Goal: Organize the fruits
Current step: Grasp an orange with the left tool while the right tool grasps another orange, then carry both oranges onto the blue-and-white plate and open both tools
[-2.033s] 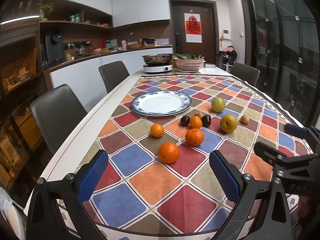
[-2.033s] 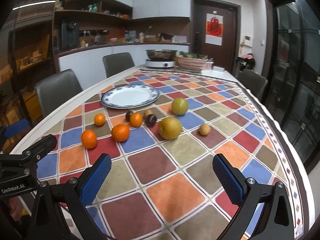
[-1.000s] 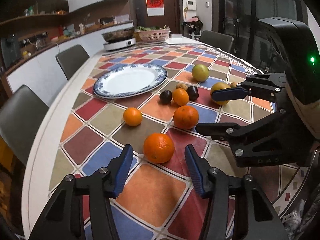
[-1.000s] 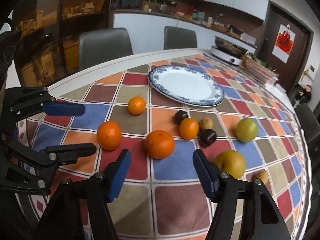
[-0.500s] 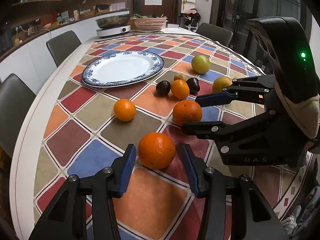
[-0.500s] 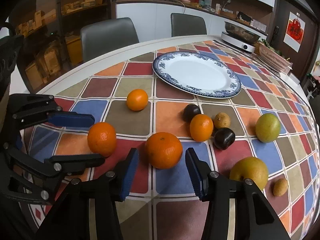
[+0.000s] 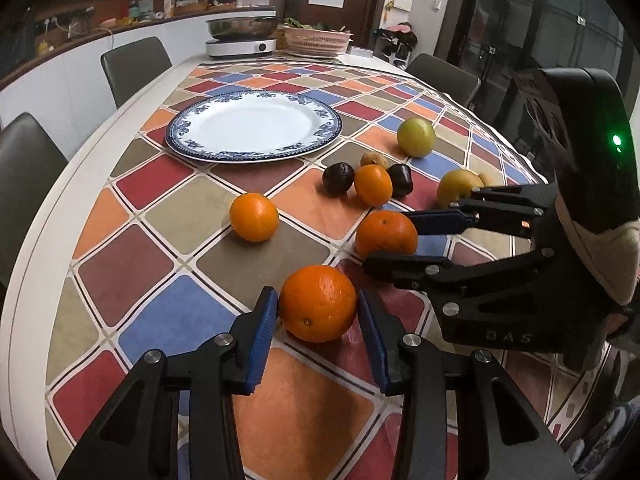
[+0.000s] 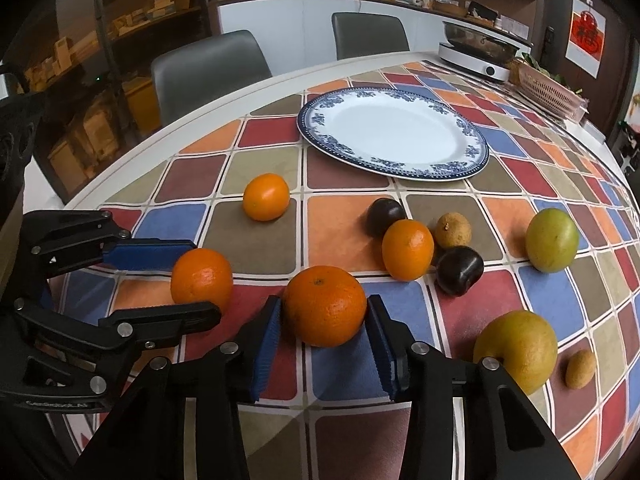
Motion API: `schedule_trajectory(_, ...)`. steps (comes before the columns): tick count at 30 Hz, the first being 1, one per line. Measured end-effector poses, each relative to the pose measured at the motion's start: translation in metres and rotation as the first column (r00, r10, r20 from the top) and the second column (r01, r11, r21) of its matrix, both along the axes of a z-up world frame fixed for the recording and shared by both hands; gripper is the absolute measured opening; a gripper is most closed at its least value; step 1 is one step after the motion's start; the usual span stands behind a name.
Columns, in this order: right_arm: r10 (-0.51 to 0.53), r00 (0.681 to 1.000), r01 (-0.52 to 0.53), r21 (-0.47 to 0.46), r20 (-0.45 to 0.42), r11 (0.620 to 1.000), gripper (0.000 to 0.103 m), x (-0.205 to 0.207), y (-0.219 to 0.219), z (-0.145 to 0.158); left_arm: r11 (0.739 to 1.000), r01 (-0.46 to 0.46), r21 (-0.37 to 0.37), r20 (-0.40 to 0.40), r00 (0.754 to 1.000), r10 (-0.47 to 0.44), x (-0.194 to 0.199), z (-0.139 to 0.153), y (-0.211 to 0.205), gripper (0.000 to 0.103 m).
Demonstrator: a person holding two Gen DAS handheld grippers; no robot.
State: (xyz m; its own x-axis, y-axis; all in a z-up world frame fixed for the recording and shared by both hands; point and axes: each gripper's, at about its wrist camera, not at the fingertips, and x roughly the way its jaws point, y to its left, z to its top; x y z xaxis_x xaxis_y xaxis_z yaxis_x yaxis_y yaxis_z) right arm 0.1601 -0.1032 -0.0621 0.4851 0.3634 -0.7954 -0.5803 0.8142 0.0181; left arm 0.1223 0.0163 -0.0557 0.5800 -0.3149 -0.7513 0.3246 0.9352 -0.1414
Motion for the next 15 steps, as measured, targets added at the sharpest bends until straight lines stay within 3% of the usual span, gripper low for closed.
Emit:
schedule_trajectory(5, -0.031, 0.999, 0.031, 0.027, -0.022, 0.999, 0.042, 0.001, -0.004, 0.002, 0.999, -0.035, -0.041, -0.017, 0.999, 0.034, 0.004, 0.002, 0.002, 0.04)
schedule_trajectory(15, -0.099, 0.995, 0.098, 0.065, 0.012, 0.993, 0.042, 0.005, -0.012, 0.025, 0.996, -0.089, -0.02, 0.031, 0.996, 0.089, 0.012, 0.026, 0.006, 0.04)
